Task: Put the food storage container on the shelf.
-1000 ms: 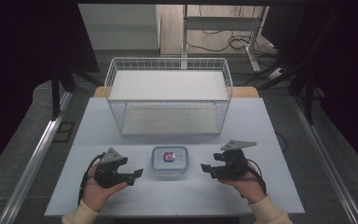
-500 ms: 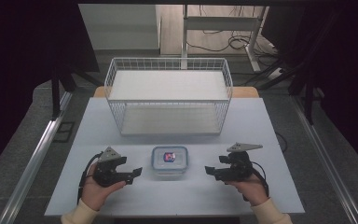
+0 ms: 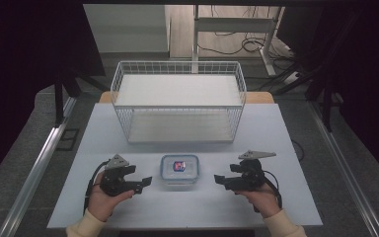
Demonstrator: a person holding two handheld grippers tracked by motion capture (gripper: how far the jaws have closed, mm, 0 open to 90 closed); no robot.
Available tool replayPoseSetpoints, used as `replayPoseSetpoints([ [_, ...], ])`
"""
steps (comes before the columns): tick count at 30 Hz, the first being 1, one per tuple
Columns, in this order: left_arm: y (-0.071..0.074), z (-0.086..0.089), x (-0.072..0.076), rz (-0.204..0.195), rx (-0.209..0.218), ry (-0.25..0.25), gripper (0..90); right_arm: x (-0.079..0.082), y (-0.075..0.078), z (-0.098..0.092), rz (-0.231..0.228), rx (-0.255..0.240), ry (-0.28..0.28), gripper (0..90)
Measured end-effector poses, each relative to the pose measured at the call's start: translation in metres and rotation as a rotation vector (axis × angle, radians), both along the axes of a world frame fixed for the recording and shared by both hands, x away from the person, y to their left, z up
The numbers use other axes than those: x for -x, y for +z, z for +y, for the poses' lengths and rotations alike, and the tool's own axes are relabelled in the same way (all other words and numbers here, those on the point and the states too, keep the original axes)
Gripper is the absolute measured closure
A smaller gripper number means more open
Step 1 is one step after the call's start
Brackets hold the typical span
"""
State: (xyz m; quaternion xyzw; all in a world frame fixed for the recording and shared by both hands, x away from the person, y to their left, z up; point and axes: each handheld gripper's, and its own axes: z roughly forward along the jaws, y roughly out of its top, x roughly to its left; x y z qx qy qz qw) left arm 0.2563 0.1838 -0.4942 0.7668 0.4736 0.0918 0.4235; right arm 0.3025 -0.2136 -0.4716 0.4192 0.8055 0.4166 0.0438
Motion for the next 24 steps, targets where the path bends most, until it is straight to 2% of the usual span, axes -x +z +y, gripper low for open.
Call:
replayPoseSetpoints([
  [1,0.001,-0.001,-0.001,0.004,0.004,-0.003,20.5,-0.002,0.0,0.0,0.011,-0.019,-0.007,17.3],
  [2,0.002,-0.002,-0.002,0.013,0.02,-0.003,19.7,-0.004,0.001,-0.001,0.03,-0.061,-0.013,17.6],
  [5,0.004,-0.002,-0.005,0.022,0.039,-0.006,19.0,-0.006,0.001,-0.002,0.039,-0.088,-0.017,18.0],
  [11,0.006,0.0,-0.01,0.077,0.097,0.007,15.2,-0.014,-0.003,0.004,0.091,-0.116,-0.005,18.0],
  [19,0.013,-0.001,-0.026,0.12,0.156,-0.008,14.9,-0.027,-0.006,0.016,0.121,-0.108,0.015,18.3],
  [24,0.016,-0.008,-0.038,0.128,0.166,-0.024,15.0,-0.034,-0.004,0.03,0.135,-0.111,0.034,18.6],
])
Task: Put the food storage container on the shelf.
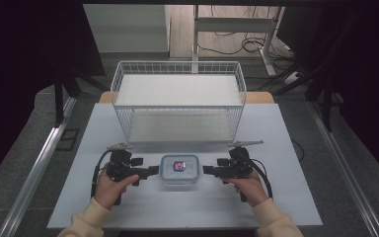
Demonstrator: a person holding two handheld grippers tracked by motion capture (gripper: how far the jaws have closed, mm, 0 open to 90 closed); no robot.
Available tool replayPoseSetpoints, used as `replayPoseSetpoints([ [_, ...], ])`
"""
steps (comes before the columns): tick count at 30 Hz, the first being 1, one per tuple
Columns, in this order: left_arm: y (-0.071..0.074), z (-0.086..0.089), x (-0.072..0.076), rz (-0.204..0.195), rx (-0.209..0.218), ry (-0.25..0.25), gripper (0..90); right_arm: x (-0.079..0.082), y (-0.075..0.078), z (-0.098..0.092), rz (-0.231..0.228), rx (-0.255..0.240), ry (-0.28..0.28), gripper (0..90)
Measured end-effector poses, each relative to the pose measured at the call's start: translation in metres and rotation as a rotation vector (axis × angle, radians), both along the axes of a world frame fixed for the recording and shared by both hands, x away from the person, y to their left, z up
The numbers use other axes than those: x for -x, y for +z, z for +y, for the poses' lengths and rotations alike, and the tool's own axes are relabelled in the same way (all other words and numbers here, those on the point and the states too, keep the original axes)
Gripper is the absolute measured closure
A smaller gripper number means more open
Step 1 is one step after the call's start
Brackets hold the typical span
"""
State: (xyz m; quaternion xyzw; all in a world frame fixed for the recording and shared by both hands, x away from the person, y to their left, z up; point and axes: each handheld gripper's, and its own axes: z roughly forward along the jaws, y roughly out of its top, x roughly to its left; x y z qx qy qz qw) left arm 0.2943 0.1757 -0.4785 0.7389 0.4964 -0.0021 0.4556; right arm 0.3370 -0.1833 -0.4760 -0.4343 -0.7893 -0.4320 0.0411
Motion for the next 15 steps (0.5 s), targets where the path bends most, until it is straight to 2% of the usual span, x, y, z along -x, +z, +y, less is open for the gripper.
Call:
replayPoseSetpoints([
  [6,-0.005,-0.002,-0.012,0.03,0.028,0.003,17.1,-0.009,-0.004,0.013,0.02,-0.029,0.007,20.1],
  [9,-0.009,-0.002,-0.014,0.037,0.02,0.004,17.1,-0.012,-0.007,0.014,0.031,-0.023,0.007,20.2],
  [13,-0.018,-0.003,-0.019,0.077,0.055,-0.012,18.1,-0.015,-0.012,0.017,0.048,-0.021,0.011,21.6],
  [15,-0.023,-0.005,-0.022,0.094,0.048,-0.017,18.2,-0.016,-0.014,0.019,0.056,-0.029,0.01,22.2],
])
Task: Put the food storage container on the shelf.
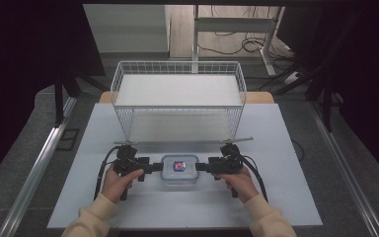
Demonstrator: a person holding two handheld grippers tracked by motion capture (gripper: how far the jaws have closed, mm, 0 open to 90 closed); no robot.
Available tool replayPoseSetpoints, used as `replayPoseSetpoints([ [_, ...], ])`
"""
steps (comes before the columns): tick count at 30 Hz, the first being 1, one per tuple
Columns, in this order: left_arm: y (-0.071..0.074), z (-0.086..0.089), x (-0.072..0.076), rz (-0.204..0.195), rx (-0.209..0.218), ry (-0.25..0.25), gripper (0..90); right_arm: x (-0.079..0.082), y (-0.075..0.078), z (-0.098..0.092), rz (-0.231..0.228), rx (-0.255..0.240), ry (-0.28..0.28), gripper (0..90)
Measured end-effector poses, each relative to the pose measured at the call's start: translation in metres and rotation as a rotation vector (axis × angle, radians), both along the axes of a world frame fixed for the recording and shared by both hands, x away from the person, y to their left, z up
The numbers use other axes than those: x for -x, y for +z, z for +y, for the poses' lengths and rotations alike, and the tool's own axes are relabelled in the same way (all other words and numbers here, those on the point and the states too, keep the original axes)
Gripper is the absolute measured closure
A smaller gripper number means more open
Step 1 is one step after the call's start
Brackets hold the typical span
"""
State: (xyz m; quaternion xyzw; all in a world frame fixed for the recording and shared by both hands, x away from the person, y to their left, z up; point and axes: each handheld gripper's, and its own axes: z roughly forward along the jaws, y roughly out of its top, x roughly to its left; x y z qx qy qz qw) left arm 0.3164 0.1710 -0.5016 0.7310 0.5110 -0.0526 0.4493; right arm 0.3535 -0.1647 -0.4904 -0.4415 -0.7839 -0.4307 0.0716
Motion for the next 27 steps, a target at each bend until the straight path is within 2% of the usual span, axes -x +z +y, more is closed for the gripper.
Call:
replayPoseSetpoints([
  [2,-0.006,-0.001,-0.005,0.029,0.038,-0.011,18.9,-0.003,-0.005,0.003,0.018,-0.003,0.001,23.3],
  [5,-0.01,-0.002,-0.008,0.047,0.053,-0.013,21.6,-0.005,-0.011,0.006,0.042,-0.005,0.003,24.4],
  [8,-0.016,-0.002,-0.012,0.071,0.06,-0.016,21.7,-0.006,-0.014,0.008,0.047,-0.004,0.003,25.0],
  [11,-0.023,0.0,-0.016,0.112,0.129,-0.011,24.4,-0.006,-0.019,0.011,0.071,-0.013,0.006,25.0],
  [13,-0.028,0.001,-0.018,0.138,0.162,-0.025,24.6,-0.006,-0.02,0.012,0.077,-0.017,0.008,25.0],
  [15,-0.03,0.0,-0.018,0.145,0.149,-0.017,25.2,-0.007,-0.022,0.012,0.098,-0.027,0.008,25.0],
  [18,-0.033,0.0,-0.018,0.162,0.179,-0.034,26.8,-0.007,-0.025,0.013,0.119,-0.034,0.008,25.4],
  [23,-0.037,-0.001,-0.018,0.209,0.199,-0.028,33.5,-0.007,-0.028,0.013,0.143,-0.051,-0.004,26.5],
  [27,-0.038,-0.003,-0.018,0.227,0.224,-0.046,41.2,-0.006,-0.03,0.012,0.176,-0.071,-0.009,33.3],
])
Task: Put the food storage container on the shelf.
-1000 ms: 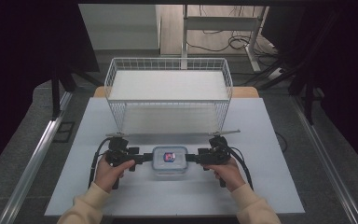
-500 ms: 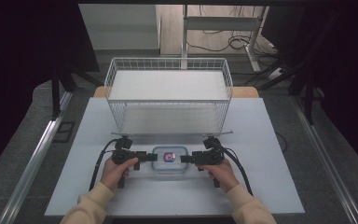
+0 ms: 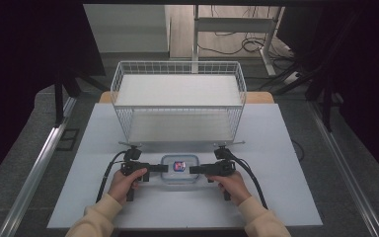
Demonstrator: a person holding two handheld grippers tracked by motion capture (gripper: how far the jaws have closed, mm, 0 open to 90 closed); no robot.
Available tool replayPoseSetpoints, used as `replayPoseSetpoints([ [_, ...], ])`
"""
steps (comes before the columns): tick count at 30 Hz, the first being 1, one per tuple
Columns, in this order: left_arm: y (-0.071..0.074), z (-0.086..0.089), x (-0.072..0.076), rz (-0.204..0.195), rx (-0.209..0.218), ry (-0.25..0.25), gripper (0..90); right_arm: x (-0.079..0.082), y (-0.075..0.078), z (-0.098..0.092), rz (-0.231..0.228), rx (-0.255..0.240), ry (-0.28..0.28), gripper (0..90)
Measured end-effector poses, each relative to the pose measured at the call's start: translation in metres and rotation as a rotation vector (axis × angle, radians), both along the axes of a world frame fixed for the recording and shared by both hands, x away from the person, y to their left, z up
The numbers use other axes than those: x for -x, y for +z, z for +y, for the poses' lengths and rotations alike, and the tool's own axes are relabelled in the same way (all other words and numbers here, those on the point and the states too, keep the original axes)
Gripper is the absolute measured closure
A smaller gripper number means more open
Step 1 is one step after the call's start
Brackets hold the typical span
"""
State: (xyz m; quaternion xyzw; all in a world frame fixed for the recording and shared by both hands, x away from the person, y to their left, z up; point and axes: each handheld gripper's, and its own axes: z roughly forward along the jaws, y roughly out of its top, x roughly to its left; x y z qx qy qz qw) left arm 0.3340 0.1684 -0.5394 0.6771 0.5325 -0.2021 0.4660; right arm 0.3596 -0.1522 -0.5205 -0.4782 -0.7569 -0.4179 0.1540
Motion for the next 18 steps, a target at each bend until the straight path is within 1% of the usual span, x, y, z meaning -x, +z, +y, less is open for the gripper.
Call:
replayPoseSetpoints([
  [1,-0.0004,-0.0004,0.0,0.006,0.012,-0.006,44.1,-0.0001,-0.0007,-0.0006,0.015,-0.016,-0.007,36.1],
  [3,-0.0009,-0.0011,0.0008,0.01,0.012,-0.001,45.3,-0.0005,-0.0019,-0.0008,0.053,-0.042,-0.012,39.7],
  [4,-0.0014,-0.0008,0.0009,0.019,0.021,0.005,46.6,0.0,-0.0014,-0.0009,0.061,-0.042,-0.022,41.5],
  [6,-0.0021,0.0009,0.0011,0.038,0.045,0.017,47.8,0.0001,-0.0008,-0.0013,0.063,-0.043,-0.025,43.0],
  [7,-0.0015,0.0012,0.0014,0.04,0.045,0.017,48.7,0.0003,-0.0003,-0.0022,0.071,-0.052,-0.032,44.3],
  [10,0.0011,0.0,0.0033,0.026,0.029,0.018,49.2,0.0017,0.0002,-0.0035,0.08,-0.063,-0.045,45.9],
  [14,0.0042,-0.0015,0.0064,0.01,0.016,0.022,49.9,0.0043,0.0012,-0.005,0.073,-0.071,-0.05,48.2],
  [18,0.0064,-0.003,0.0092,0.008,0.006,0.036,50.1,0.0065,0.0024,-0.0057,0.076,-0.078,-0.063,49.1],
])
